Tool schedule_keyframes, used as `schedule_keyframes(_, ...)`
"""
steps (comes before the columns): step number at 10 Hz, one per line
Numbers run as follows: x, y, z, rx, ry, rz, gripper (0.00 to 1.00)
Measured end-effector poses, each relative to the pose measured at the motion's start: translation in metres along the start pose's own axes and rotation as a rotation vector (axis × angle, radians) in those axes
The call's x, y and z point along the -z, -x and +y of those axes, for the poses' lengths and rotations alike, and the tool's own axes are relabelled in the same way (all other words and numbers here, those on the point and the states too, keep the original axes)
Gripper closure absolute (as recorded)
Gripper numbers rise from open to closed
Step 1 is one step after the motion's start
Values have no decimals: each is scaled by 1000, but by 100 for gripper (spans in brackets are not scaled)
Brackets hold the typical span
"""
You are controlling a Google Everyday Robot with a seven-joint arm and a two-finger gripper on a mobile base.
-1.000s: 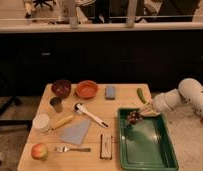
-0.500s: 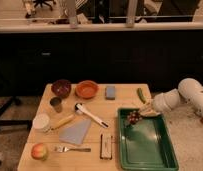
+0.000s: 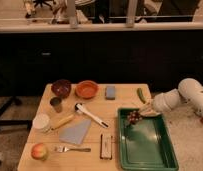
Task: Place grapes in tray
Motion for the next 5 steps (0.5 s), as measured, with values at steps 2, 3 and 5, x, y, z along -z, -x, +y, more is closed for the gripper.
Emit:
schedule_keyframes(2,0,0,0,0,0,0,51)
schedule_keyframes(3,0,0,0,0,0,0,42)
schedule_keyframes(5,0,0,0,0,0,0,23)
